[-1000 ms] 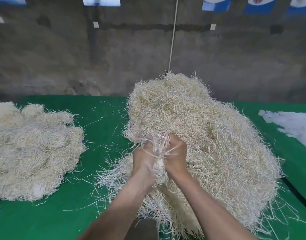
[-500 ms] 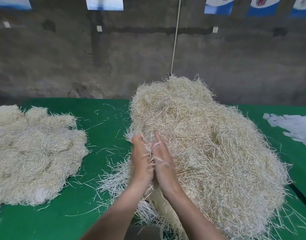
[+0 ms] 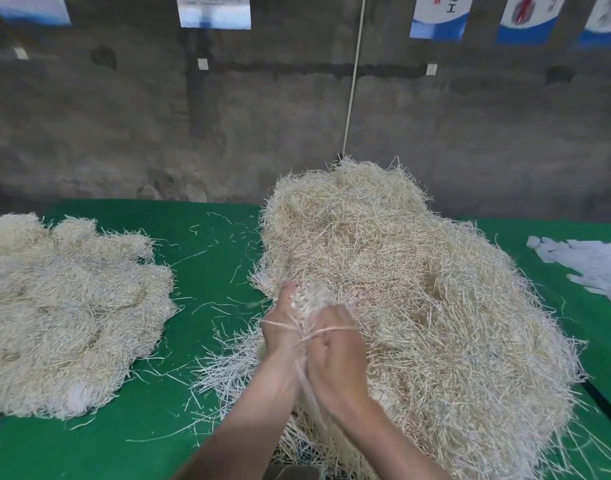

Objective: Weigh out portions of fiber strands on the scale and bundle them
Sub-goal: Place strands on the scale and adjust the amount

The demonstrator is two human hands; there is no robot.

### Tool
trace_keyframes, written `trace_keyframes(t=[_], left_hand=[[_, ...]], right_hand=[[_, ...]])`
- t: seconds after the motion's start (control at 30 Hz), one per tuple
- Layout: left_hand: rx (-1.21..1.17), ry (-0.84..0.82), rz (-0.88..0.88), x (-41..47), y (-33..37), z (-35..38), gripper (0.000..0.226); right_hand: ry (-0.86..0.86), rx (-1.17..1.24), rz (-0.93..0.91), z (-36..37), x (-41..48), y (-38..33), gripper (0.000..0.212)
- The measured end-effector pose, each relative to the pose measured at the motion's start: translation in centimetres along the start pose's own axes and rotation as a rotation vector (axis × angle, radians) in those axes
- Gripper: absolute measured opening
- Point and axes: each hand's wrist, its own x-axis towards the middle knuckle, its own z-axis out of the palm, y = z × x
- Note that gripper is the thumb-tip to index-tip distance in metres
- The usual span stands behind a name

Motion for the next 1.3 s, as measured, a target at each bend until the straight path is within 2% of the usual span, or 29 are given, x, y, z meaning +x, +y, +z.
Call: trace_keyframes(t=[0.03, 0.1, 0.17, 0.2, 0.27, 0.33, 0.37, 0.47, 0.5, 0.57, 0.6, 0.67, 0.73, 0.8, 0.83, 0.87, 0.9, 0.97, 1.03, 1.1, 1.13, 1.2, 1.23, 1.3], left_hand=[[0.016, 0.033, 0.012, 0.3, -0.2, 0.0, 0.029], [0.134, -0.003, -0.007, -0.6, -0.8, 0.3, 0.032], [0.215, -0.01, -0.045, -1.1, -1.5, 0.7, 0.037], [0.208, -0.024, -0.06, -1.2, -1.2, 0.7, 0.035], [0.181, -0.059, 0.032, 0.0, -0.4, 0.3, 0.026], [0.181, -0.041, 0.055, 0.8, -0.5, -0.1, 0.031], [0.199, -0.037, 0.031, 0.7, -0.6, -0.1, 0.035], [0.313, 0.016, -0.093, -0.1, -0.7, 0.2, 0.037], [0.394, 0.05, -0.044, 0.0, -0.6, 0.2, 0.046], [0.48, 0.07, 0.191, 1.0, -0.6, -0.3, 0.056], [0.528, 0.061, 0.273, 1.5, -0.6, -0.5, 0.057], [0.591, -0.005, 0.372, 1.8, -0.5, -0.6, 0.058], [0.474, -0.135, 0.338, 1.3, -0.2, -0.5, 0.046], [0.198, -0.208, 0.211, 1.2, -0.2, -0.8, 0.052], [0.152, -0.194, 0.155, 1.1, -0.4, -1.0, 0.057], [0.11, -0.197, 0.078, 1.1, -0.6, -1.0, 0.059], [0.079, -0.214, -0.014, 0.9, -0.8, -1.0, 0.058], [-0.03, -0.197, -0.138, 0.7, -0.5, -0.6, 0.048], [-0.073, -0.09, -0.124, 1.6, 0.0, -0.5, 0.04], [0.098, 0.099, -0.049, 1.8, 0.0, -0.9, 0.035], [0.205, 0.126, -0.03, 1.3, -0.4, -1.1, 0.032], [0.313, 0.016, -0.029, 0.2, -1.7, -1.0, 0.032], [0.337, -0.031, -0.061, -0.3, -2.2, -0.9, 0.036], [0.378, -0.04, -0.049, -0.4, -1.8, -0.6, 0.027]], right_hand=[[-0.037, -0.01, -0.004, -0.1, 0.4, -0.2, 0.03], [-0.103, 0.048, 0.122, -0.8, 2.6, 0.6, 0.025], [-0.058, 0.053, 0.192, -1.8, 4.1, 1.5, 0.021], [-0.03, 0.035, 0.198, -1.7, 3.8, 1.5, 0.021], [-0.007, -0.015, 0.137, -0.3, 2.0, 0.1, 0.024], [0.024, -0.01, 0.043, 0.8, 0.7, -0.9, 0.041], [0.027, 0.02, 0.066, 0.8, 1.3, -0.8, 0.044], [-0.009, 0.075, 0.288, -0.4, 3.8, 0.2, 0.024], [-0.008, 0.159, 0.324, -0.5, 4.0, 0.5, 0.019], [-0.068, 0.471, 0.316, -0.4, 3.8, 0.2, 0.028], [-0.126, 0.547, 0.28, -0.2, 3.6, -0.1, 0.03], [-0.221, 0.463, 0.189, 0.2, 3.6, -0.2, 0.038], [-0.189, 0.408, 0.266, 0.2, 4.4, 0.5, 0.023], [-0.071, 0.573, 0.456, 0.0, 5.5, 1.5, 0.027], [-0.026, 0.707, 0.568, -0.3, 5.9, 1.7, 0.031], [0.023, 0.754, 0.596, -0.6, 6.1, 2.0, 0.031], [0.046, 0.724, 0.573, -0.6, 6.0, 2.1, 0.026], [0.067, 0.38, 0.323, -0.5, 4.3, 1.8, 0.015], [0.085, 0.047, 0.019, 0.6, 1.2, 1.5, 0.017], [0.015, -0.101, -0.145, 1.8, -0.9, 1.2, 0.023], [-0.019, -0.135, -0.14, 1.8, -0.7, 1.3, 0.028], [-0.038, 0.046, 0.073, 1.0, 1.5, 2.1, 0.038], [0.004, 0.126, 0.161, 0.4, 2.5, 2.6, 0.042], [0.131, 0.144, 0.168, 0.1, 2.7, 2.9, 0.045]])
